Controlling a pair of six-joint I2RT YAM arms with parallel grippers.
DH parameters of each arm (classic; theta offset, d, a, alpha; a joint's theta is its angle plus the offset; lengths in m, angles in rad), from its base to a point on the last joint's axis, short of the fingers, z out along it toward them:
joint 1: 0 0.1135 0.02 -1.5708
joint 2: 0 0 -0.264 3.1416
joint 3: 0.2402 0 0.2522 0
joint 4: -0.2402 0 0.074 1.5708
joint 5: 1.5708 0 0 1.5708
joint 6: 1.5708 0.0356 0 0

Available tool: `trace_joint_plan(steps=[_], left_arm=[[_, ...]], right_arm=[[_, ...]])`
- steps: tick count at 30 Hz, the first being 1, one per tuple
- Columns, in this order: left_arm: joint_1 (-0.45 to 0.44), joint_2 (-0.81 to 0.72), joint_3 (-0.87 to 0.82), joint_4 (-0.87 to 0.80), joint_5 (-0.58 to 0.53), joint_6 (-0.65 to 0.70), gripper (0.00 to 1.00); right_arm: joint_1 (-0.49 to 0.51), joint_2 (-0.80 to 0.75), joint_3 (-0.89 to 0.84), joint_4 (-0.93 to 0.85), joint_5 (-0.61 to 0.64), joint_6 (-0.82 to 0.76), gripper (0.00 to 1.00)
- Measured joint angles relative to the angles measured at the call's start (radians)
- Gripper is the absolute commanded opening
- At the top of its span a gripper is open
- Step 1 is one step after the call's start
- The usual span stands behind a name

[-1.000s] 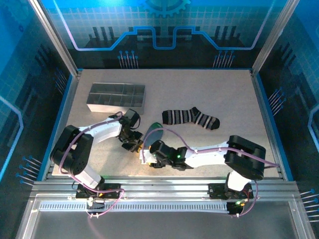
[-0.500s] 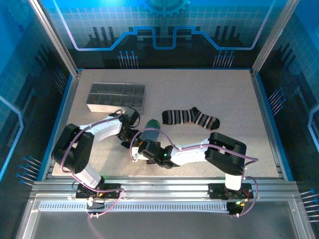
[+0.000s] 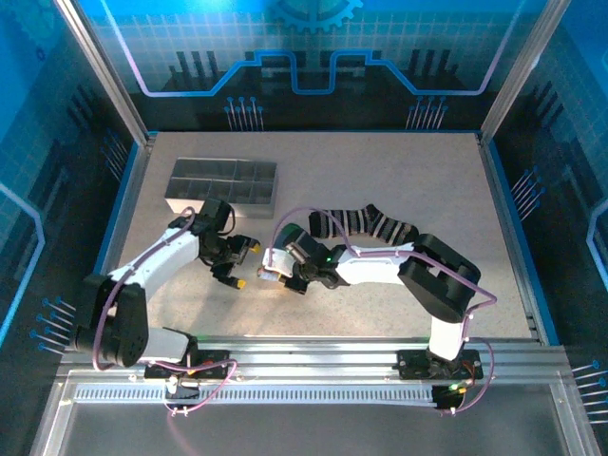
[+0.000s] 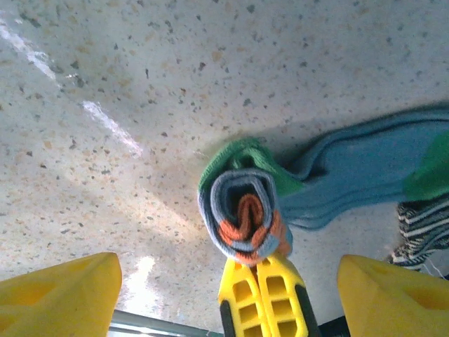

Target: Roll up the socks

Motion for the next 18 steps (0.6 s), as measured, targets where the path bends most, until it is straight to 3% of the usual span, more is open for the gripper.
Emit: trace_joint_plan(steps=[5,13,18], left_arm=[[-0.028,-0.071,-0.036,0.047,0.0,-0.002,0.62],[-0.135,-0.065,-0.1,0.208,0.003,-0.032,0.59],[-0.165,-0.003,-0.1,0.282,0.002,-0.032,0.59]], right_arm=[[-0.081,0.037,0.035,-0.029,-0.193,0.065,0.0],[-0.184,0.139,0.151,-0.146,-0.459,0.132,0.0],[-0.219,0.192,0.217,-0.228,-0.555,0.154,0.0]])
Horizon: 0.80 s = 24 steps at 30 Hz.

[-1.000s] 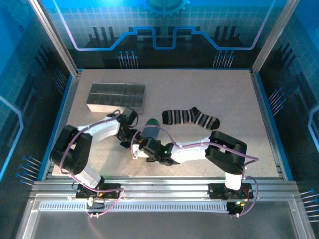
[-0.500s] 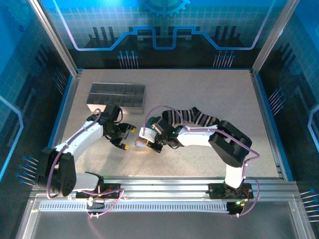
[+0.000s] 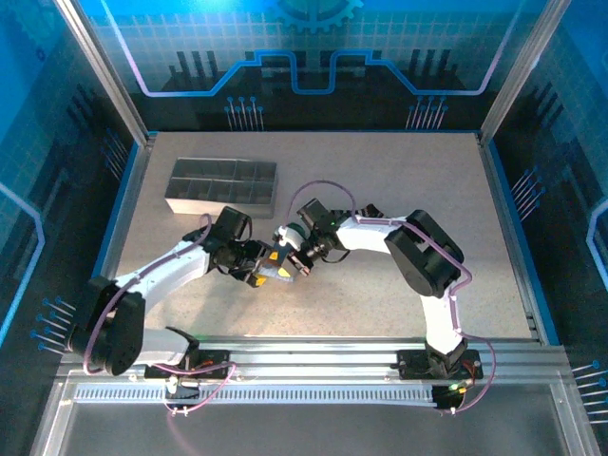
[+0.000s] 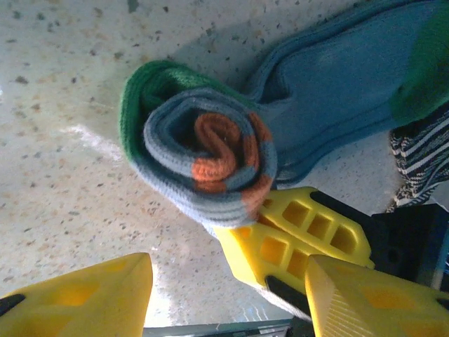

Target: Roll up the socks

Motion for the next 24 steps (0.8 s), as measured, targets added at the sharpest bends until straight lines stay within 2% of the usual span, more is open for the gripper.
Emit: trace_joint_plan(steps=[9,13,16,21,22,24], left_arm=[[-0.027,0.106,0.001,0.021,-0.032,0.004,0.59],[-0.037,0.153,0.022,0.032,-0.061,0.005,0.54],[-0.043,0.203,0.053,0.025,-0.08,0.01,0.47],[-0.046,0.255,0.097,-0.002,-0.086,0.011,0.26],[-0.047,0.254,0.098,-0.008,-0.087,0.009,0.25],[-0.047,0.253,0.098,-0.013,-0.087,0.007,0.24]], right_arm=[[-0.033,0.047,0.05,-0.059,-0.096,0.037,0.0],[-0.041,0.064,0.067,-0.079,-0.122,0.048,0.0],[-0.045,0.068,0.071,-0.084,-0.129,0.051,0.0],[-0.045,0.068,0.071,-0.09,-0.129,0.052,0.0],[-0.045,0.067,0.071,-0.092,-0.129,0.052,0.02],[-0.045,0.06,0.064,-0.088,-0.126,0.051,0.17]])
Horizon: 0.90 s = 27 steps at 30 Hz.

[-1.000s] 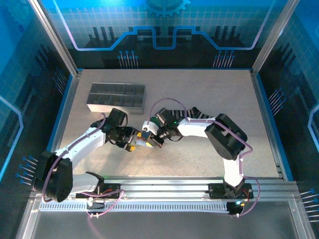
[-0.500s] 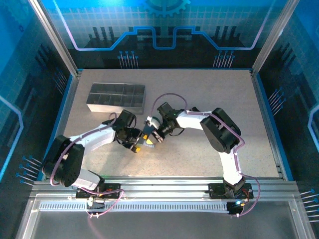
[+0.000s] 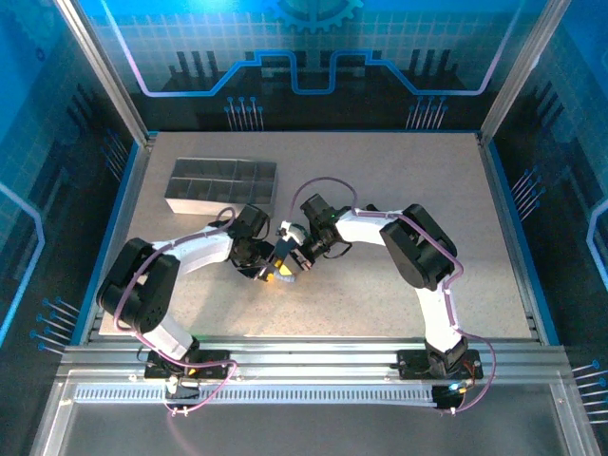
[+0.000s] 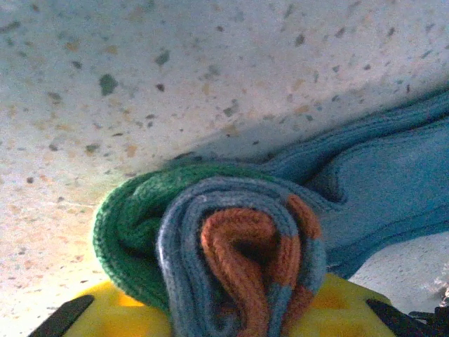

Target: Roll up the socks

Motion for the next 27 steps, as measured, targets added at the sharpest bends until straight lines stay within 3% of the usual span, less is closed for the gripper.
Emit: trace_joint_plan(steps=[2,5,7,10,13,19,27], left_arm=[[-0.004,0.0,0.0,-0.004,0.002,0.0,0.24],[-0.01,-0.001,0.002,-0.017,0.001,0.0,0.17],[-0.01,-0.001,0.007,-0.04,0.001,0.0,0.16],[-0.01,-0.001,0.018,-0.078,0.0,0.0,0.15],[-0.01,0.005,0.034,-0.123,0.0,0.0,0.16],[-0.01,0.026,0.067,-0.181,0.0,0.0,0.16],[-0.01,0.05,0.101,-0.232,0.001,0.006,0.16]], right_arm=[[0.005,-0.028,-0.033,0.024,0.019,0.002,0.31],[0.016,-0.113,-0.119,0.08,0.098,-0.003,0.38],[0.026,-0.196,-0.213,0.133,0.181,-0.002,0.43],[0.07,-0.362,-0.411,0.259,0.35,-0.019,0.57],[0.191,-0.5,-0.55,0.359,0.541,-0.074,0.56],[0.392,-0.504,-0.547,0.442,0.87,-0.196,0.54],[0.489,-0.359,-0.442,0.47,1.108,-0.341,0.48]])
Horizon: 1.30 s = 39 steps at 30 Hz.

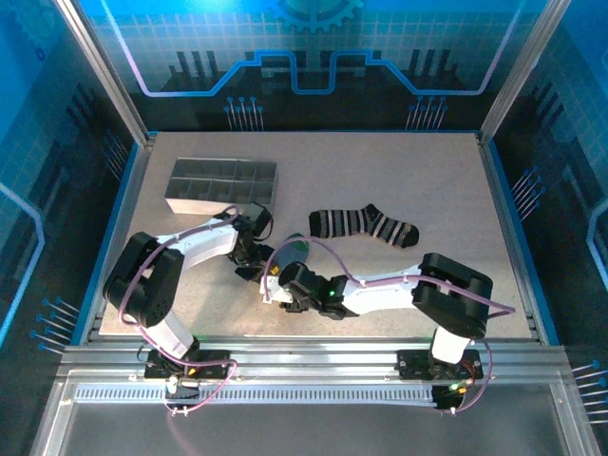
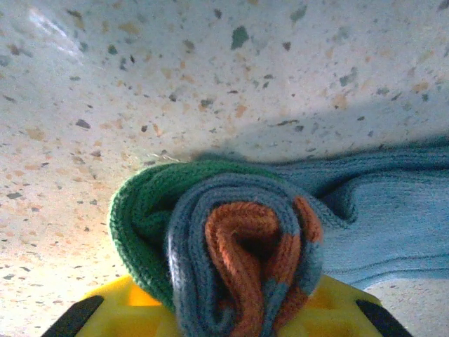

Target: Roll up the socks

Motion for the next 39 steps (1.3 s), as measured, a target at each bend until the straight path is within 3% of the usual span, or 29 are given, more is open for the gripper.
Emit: trace_joint_plan(steps=[7,9,10,11,14,17,19,27,33,39], left_arm=[[0.001,0.003,0.006,-0.008,-0.001,0.003,0.19],[0.004,0.001,0.006,-0.009,-0.003,0.007,0.24],[0.006,0.0,0.006,-0.008,-0.005,0.012,0.29],[0.009,-0.002,0.006,-0.007,-0.006,0.02,0.33],[0.024,-0.019,-0.004,0.005,-0.002,0.029,0.52],[0.059,-0.068,-0.029,-0.002,0.008,0.031,0.79],[0.089,-0.113,-0.037,-0.013,0.007,0.029,0.86],[0.171,-0.24,-0.036,-0.074,0.002,0.052,0.85],[0.154,-0.269,-0.059,-0.043,0.004,0.074,0.76],[0.086,-0.268,-0.088,0.045,0.008,0.074,0.73]], right_arm=[[-0.002,0.089,0.085,-0.029,0.054,-0.039,0.21],[-0.006,0.096,0.104,-0.051,0.051,-0.027,0.08],[-0.011,0.097,0.116,-0.071,0.043,-0.015,0.01],[-0.017,0.099,0.129,-0.09,0.033,0.001,0.0],[-0.052,0.104,0.154,-0.124,-0.031,0.051,0.0],[-0.091,0.102,0.154,-0.129,-0.115,0.093,0.0],[-0.119,0.097,0.154,-0.139,-0.188,0.121,0.0],[-0.245,0.097,0.153,-0.153,-0.457,0.256,0.0],[-0.319,0.122,0.161,-0.156,-0.629,0.329,0.0],[-0.404,0.175,0.201,-0.186,-0.819,0.391,0.0]])
